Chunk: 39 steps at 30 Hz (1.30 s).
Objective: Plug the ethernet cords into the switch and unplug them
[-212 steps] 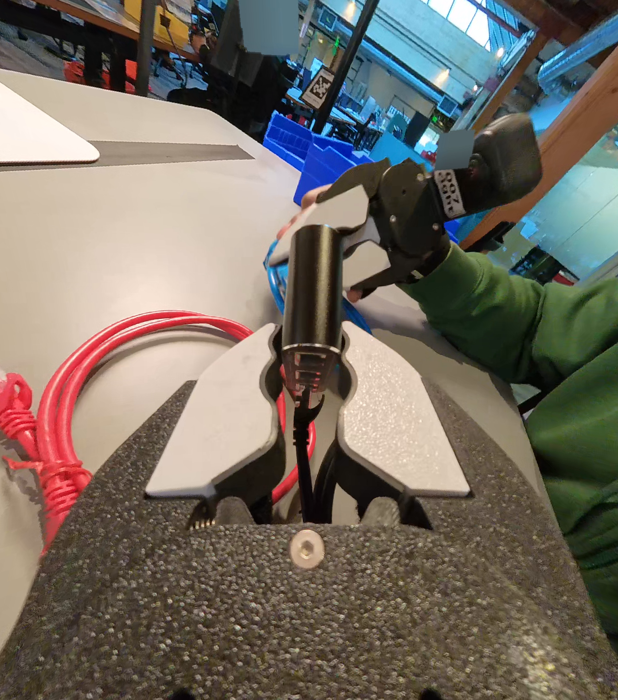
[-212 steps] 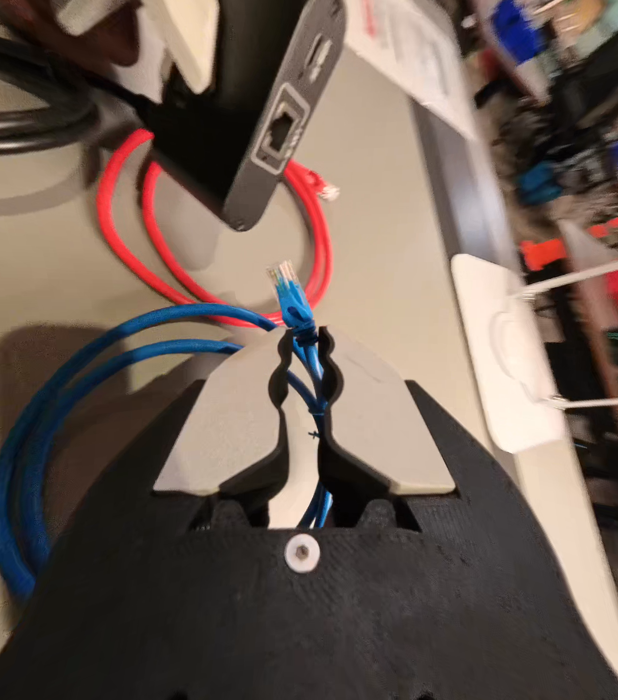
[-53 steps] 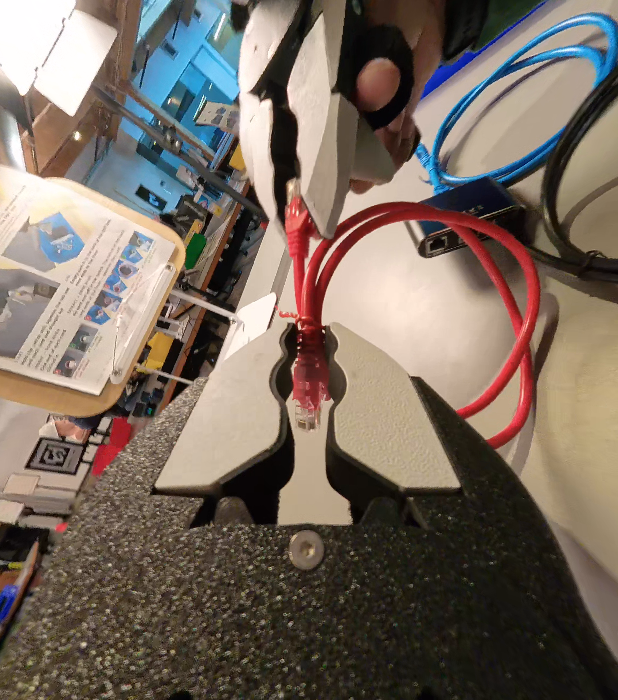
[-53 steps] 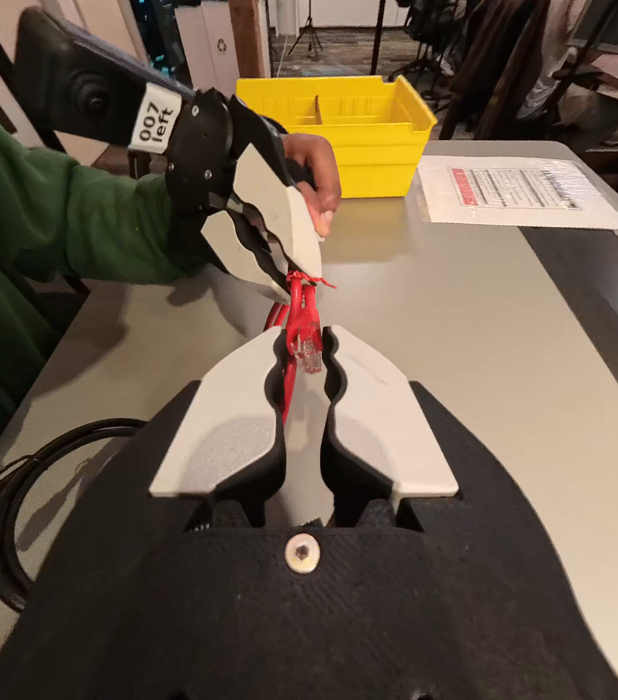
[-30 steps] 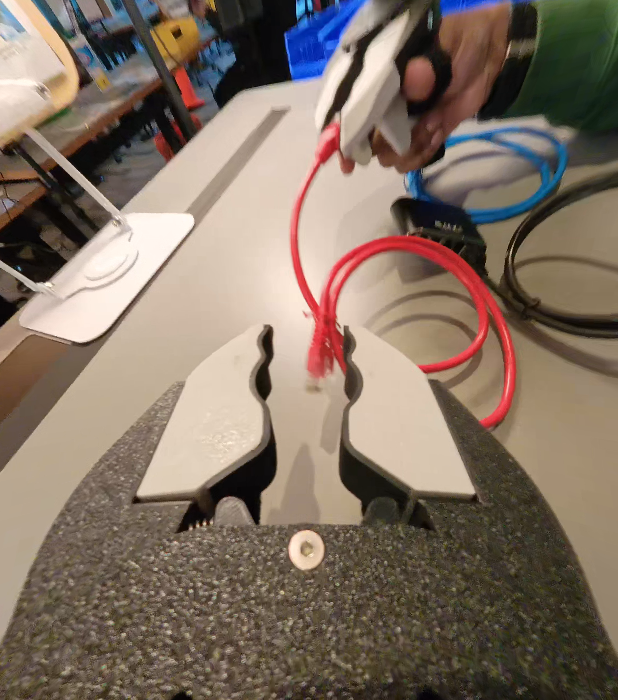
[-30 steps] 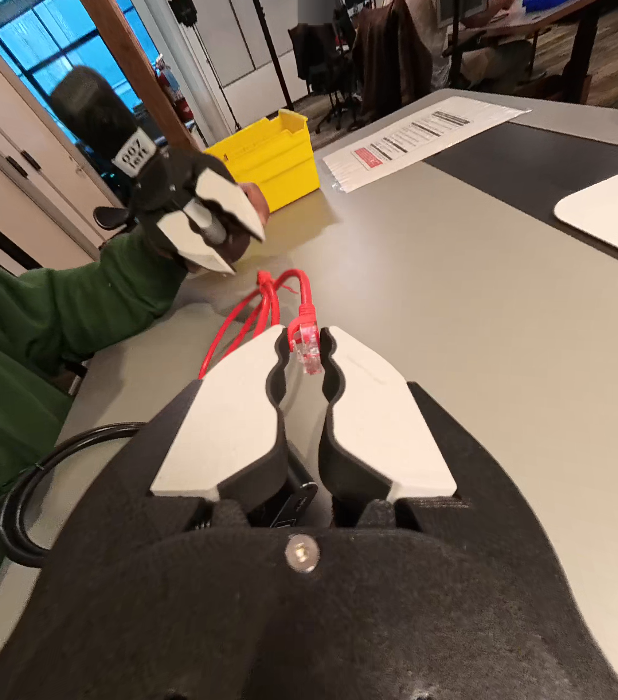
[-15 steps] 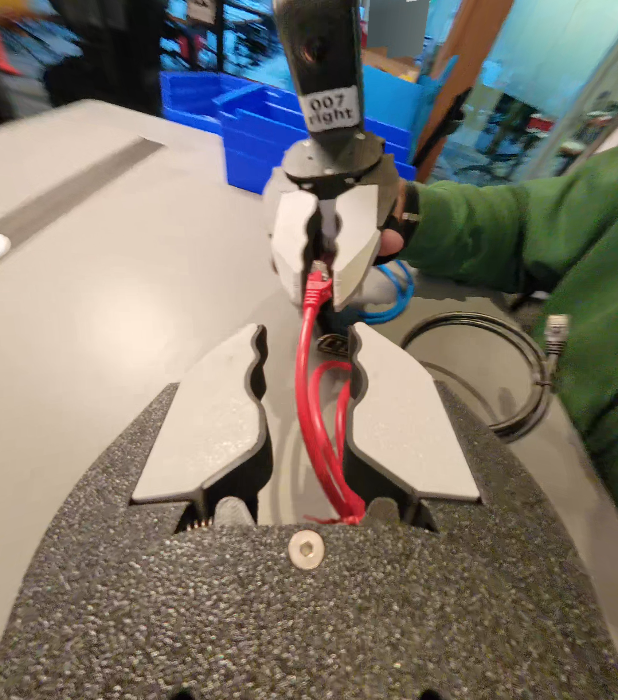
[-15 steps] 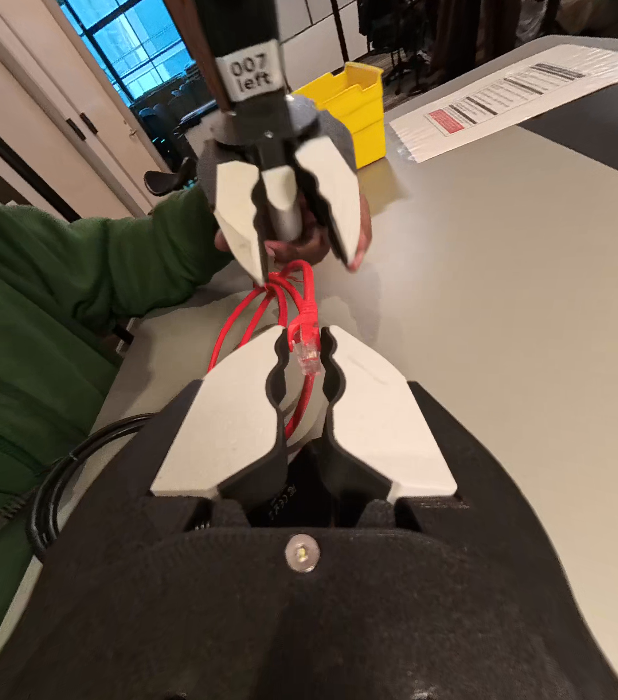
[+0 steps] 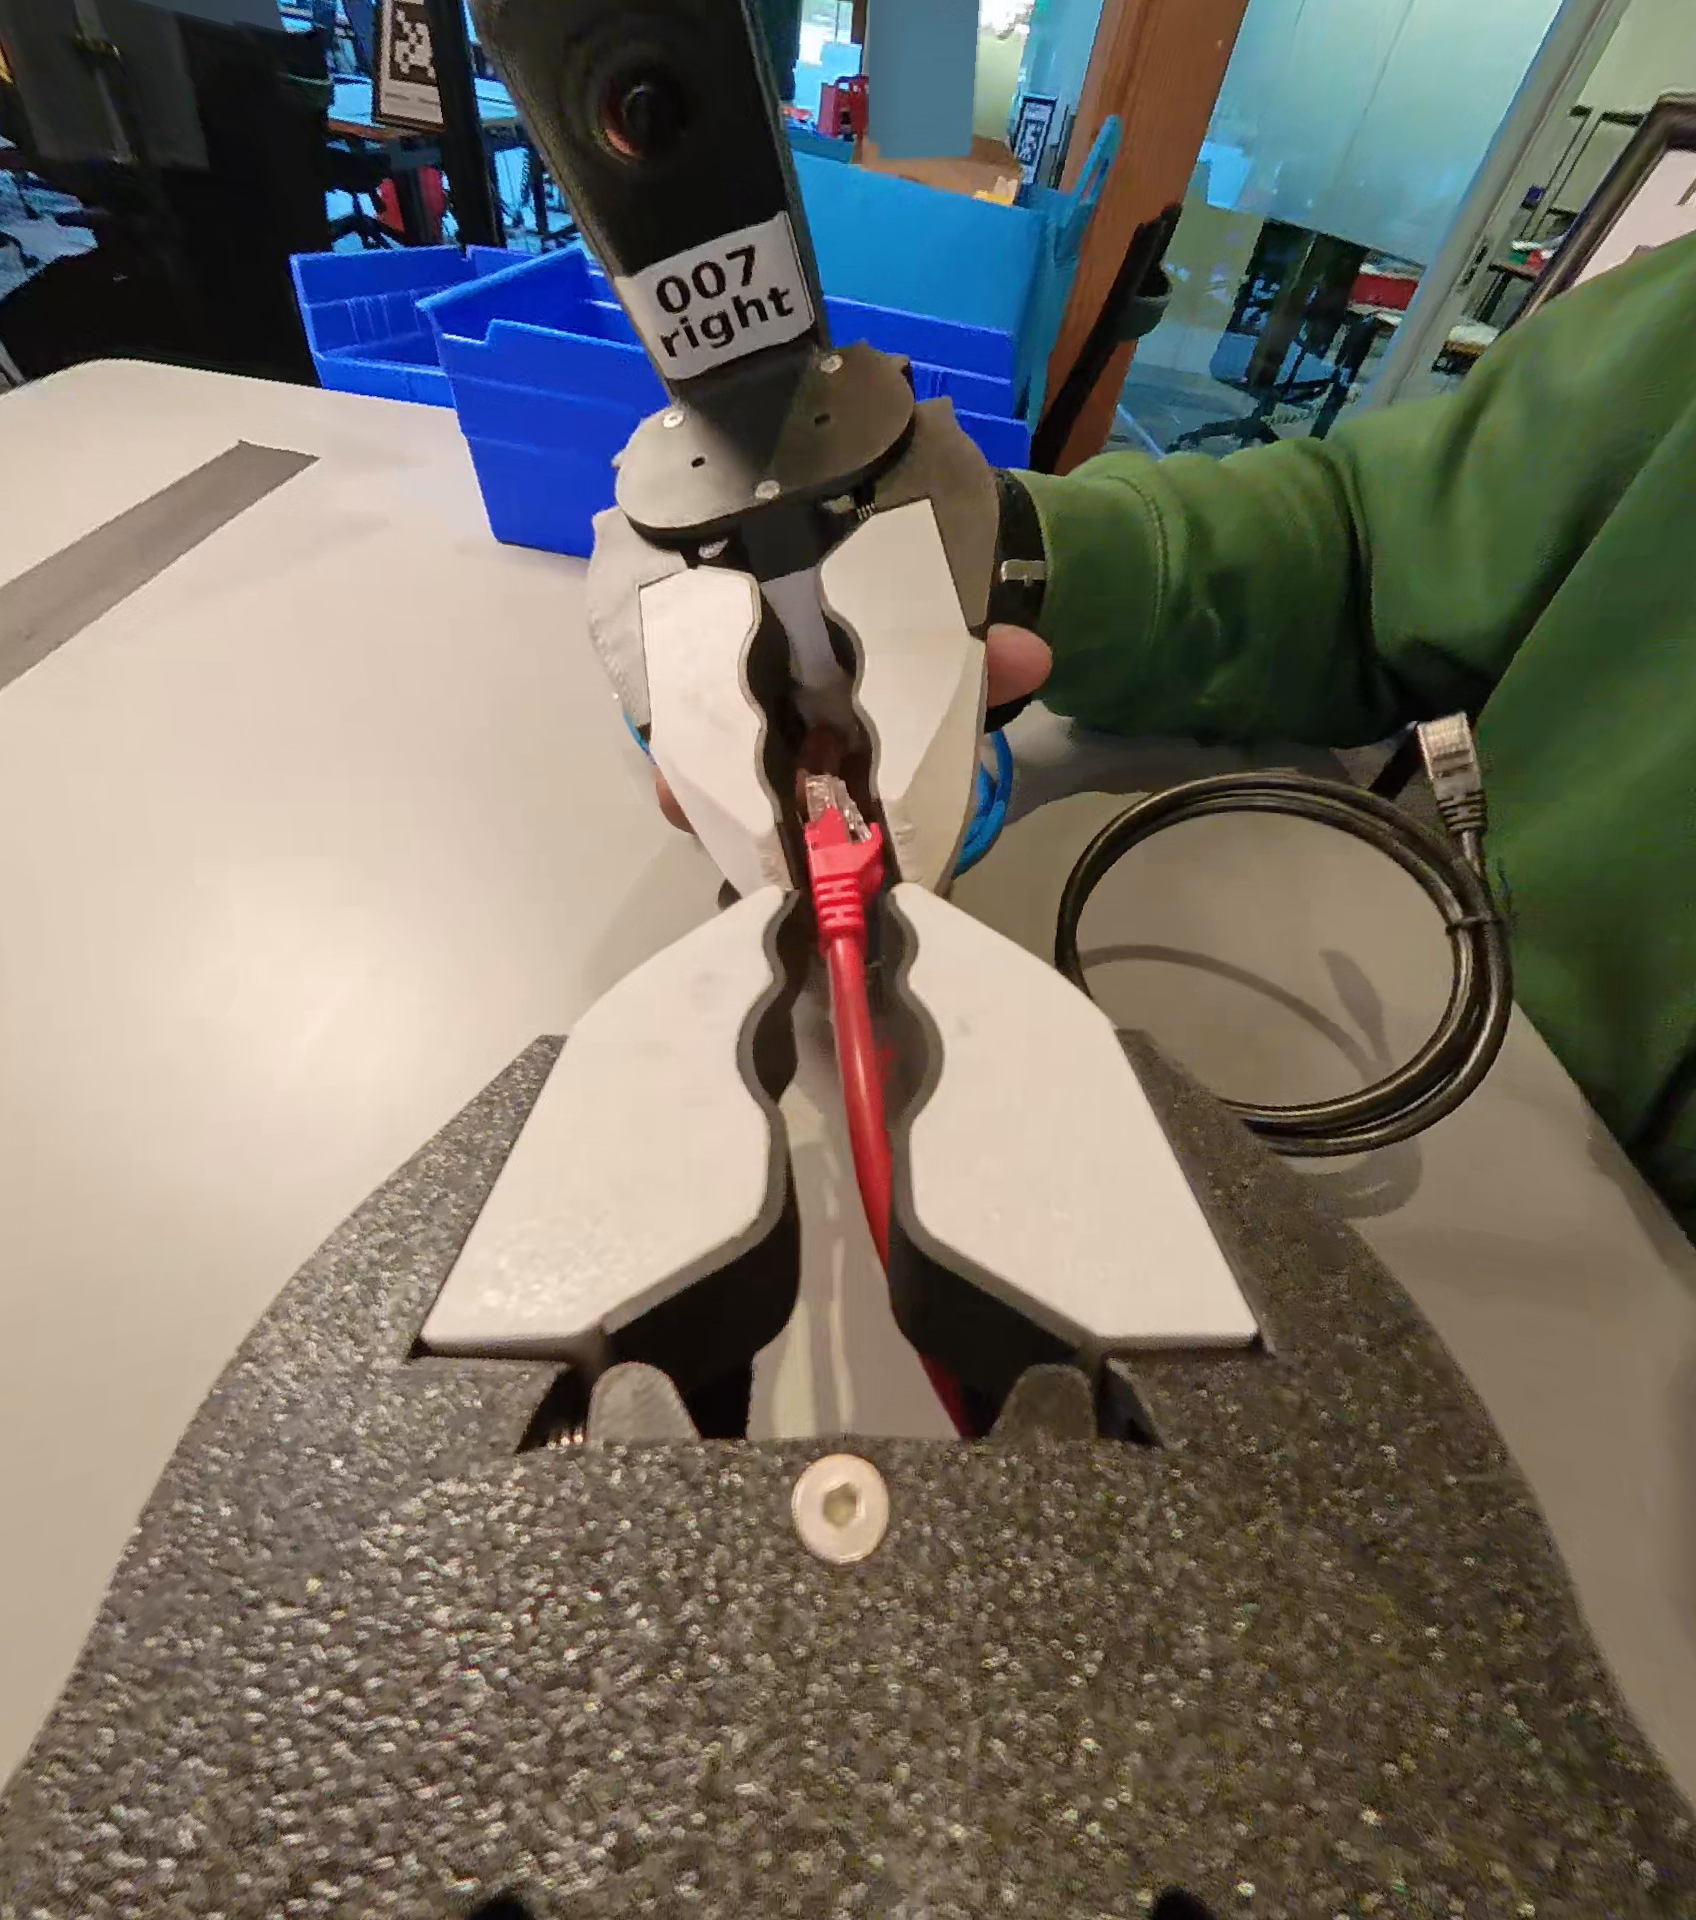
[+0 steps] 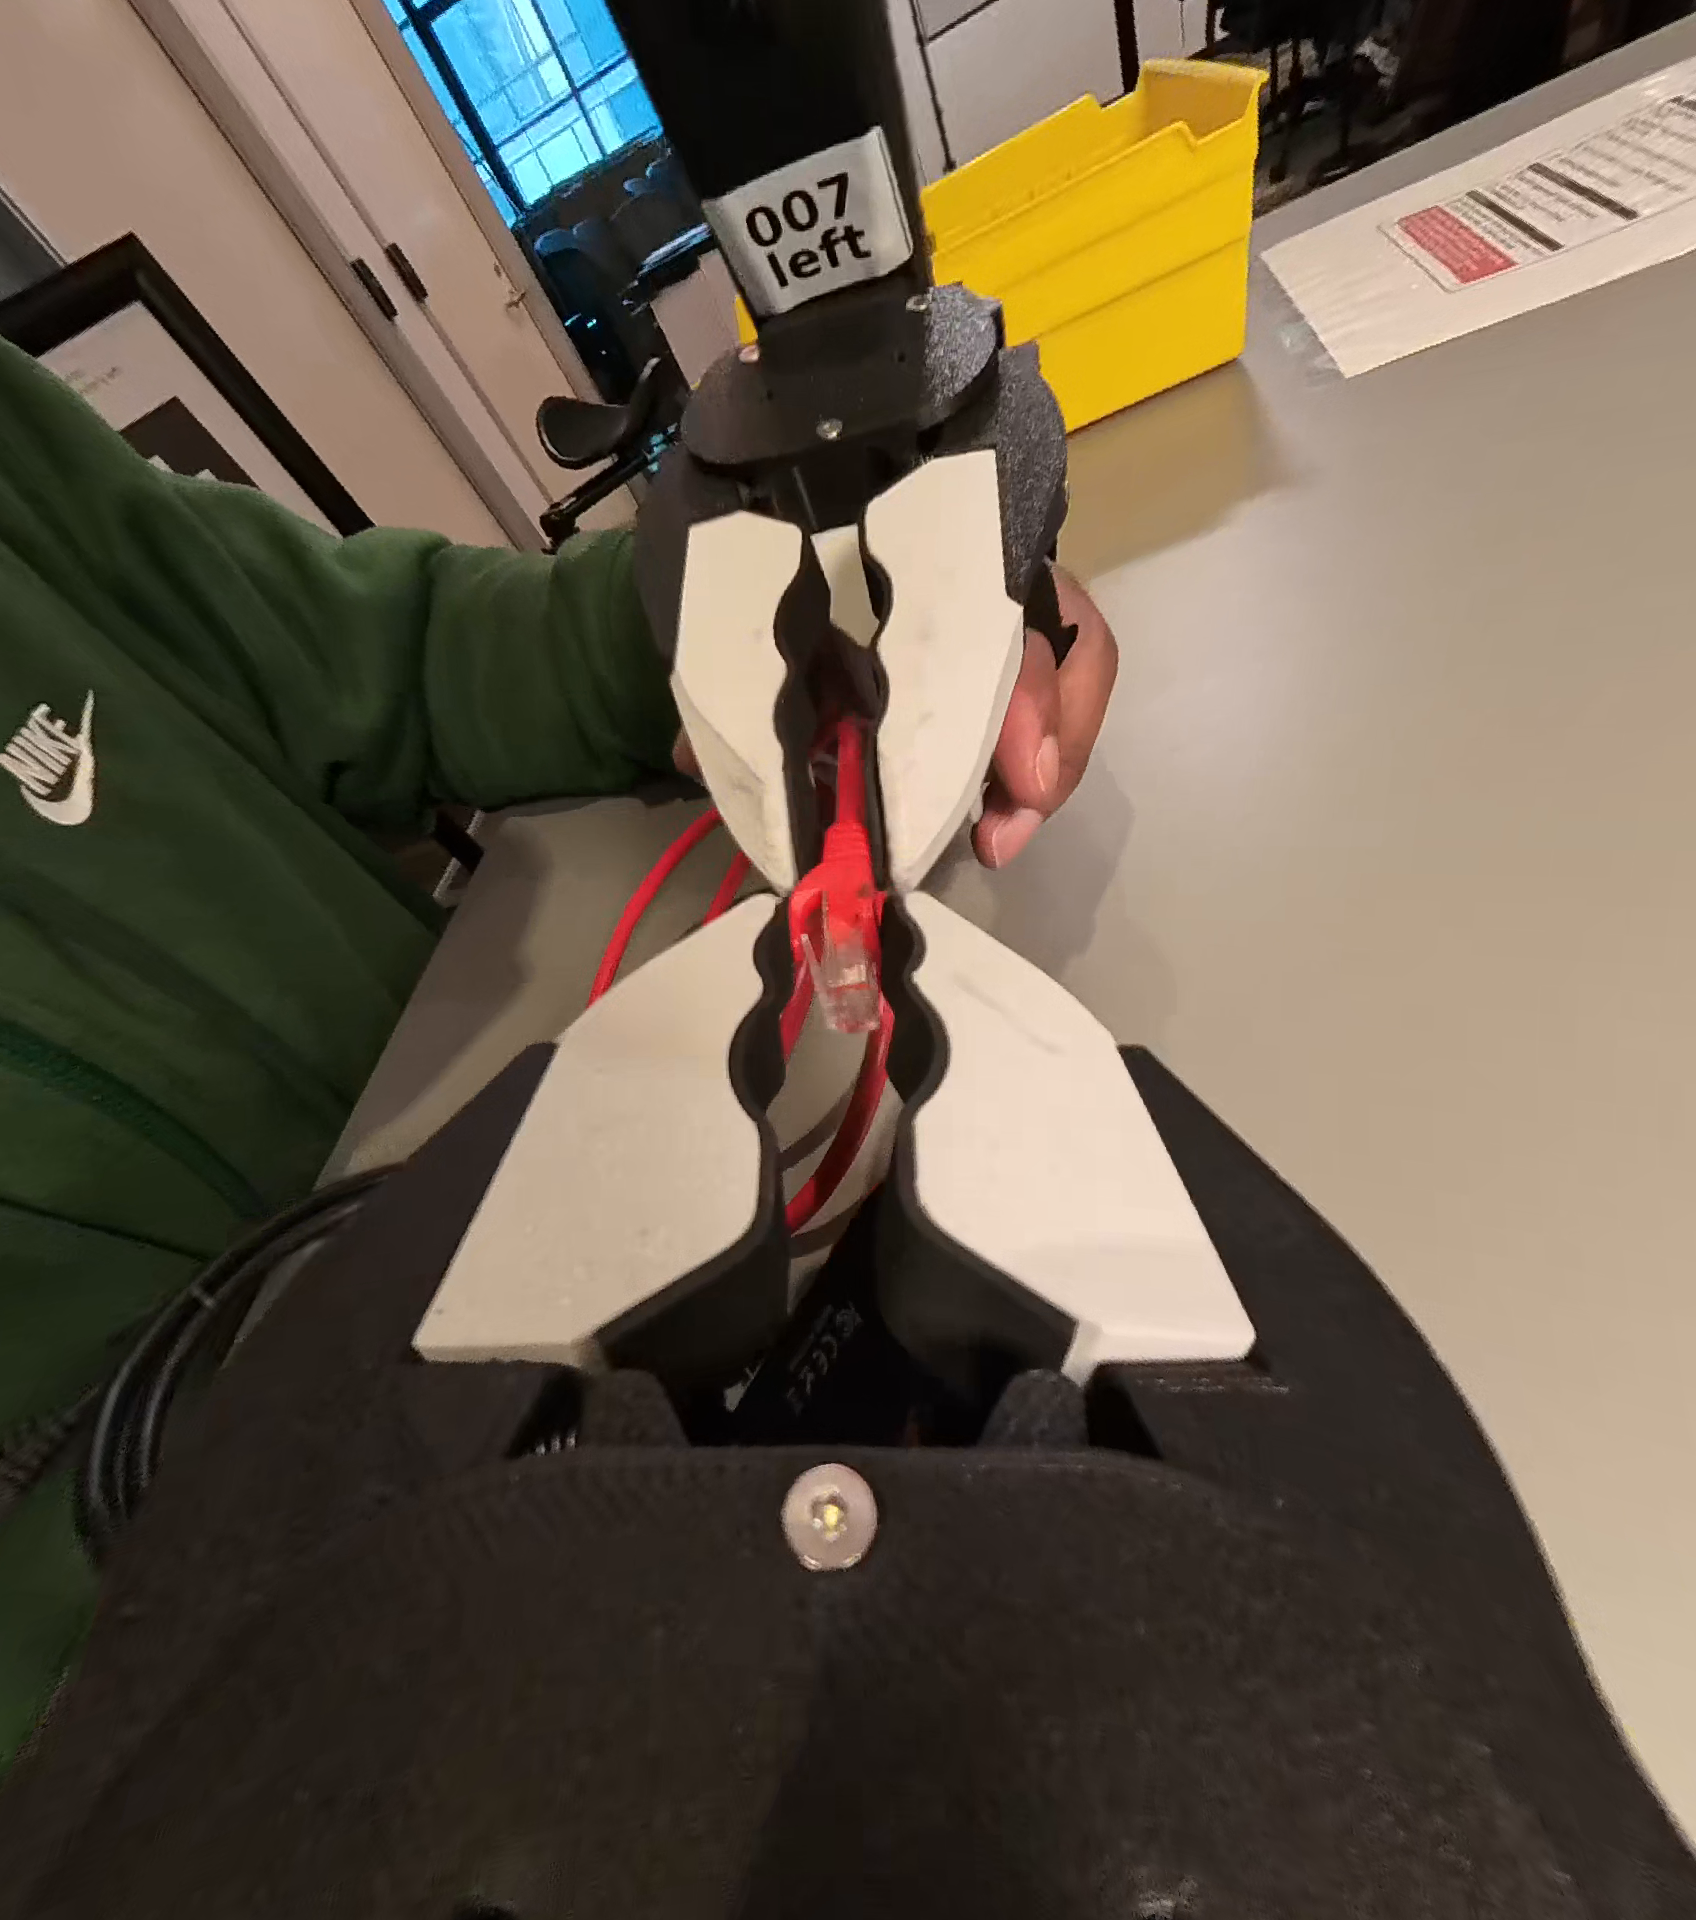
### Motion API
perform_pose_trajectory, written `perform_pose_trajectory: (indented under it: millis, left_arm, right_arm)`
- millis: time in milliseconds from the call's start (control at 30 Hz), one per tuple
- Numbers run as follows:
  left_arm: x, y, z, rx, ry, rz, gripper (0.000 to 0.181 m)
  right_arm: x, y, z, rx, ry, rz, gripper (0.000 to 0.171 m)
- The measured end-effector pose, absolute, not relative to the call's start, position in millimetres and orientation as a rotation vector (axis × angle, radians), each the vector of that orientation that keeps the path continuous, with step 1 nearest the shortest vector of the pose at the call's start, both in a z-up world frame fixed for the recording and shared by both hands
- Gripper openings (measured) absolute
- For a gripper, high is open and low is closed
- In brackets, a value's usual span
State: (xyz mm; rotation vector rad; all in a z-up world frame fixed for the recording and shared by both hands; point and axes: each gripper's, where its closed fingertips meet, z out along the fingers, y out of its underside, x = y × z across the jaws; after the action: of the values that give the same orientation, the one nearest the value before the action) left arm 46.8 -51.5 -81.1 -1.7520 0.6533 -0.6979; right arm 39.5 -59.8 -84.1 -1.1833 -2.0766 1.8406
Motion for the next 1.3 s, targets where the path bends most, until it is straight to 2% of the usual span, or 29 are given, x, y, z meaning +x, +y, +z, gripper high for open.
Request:
perform_pose_trajectory:
  millis: [433, 467, 533, 633, 800, 1000, 1167, 1233, 1267, 1300]
  left_arm:
    - [45.8, -52.3, -88.8, -1.785, 0.586, -0.729, 0.009]
    - [45.0, -52.5, -90.7, -1.804, 0.579, -0.729, 0.009]
    - [40.1, -52.6, -95.7, -1.842, 0.541, -0.724, 0.009]
    - [31.6, -56.3, -101.0, -1.882, 0.464, -0.759, 0.009]
    - [22.1, -65.1, -112.4, -1.980, 0.353, -0.804, 0.009]
    - [27.2, -70.0, -121.7, -2.025, 0.349, -0.832, 0.009]
    - [30.3, -72.1, -126.5, -2.051, 0.374, -0.845, 0.009]
    - [31.1, -72.3, -127.6, -2.055, 0.376, -0.853, 0.009]
    - [31.4, -72.4, -128.2, -2.060, 0.374, -0.858, 0.009]
    - [31.8, -72.5, -129.0, -2.065, 0.372, -0.860, 0.009]
  right_arm:
    - [41.5, -59.4, -87.7, -1.128, -2.110, 1.788, 0.016]
    - [43.3, -57.8, -86.9, -1.108, -2.121, 1.771, 0.019]
    - [48.1, -47.5, -87.1, -1.055, -2.149, 1.675, 0.034]
    - [57.7, -20.4, -104.3, -0.979, -2.243, 1.331, 0.057]
    - [89.1, -1.8, -136.6, -0.889, -2.454, 0.912, 0.075]
    - [105.7, 8.1, -161.6, -0.818, -2.594, 0.654, 0.080]
    - [106.5, 5.7, -164.9, -0.797, -2.637, 0.697, 0.086]
    - [103.7, 2.0, -171.1, -0.805, -2.659, 0.697, 0.092]
    - [101.0, 1.1, -175.6, -0.815, -2.664, 0.677, 0.101]
    - [98.8, -3.4, -176.2, -0.828, -2.668, 0.702, 0.099]
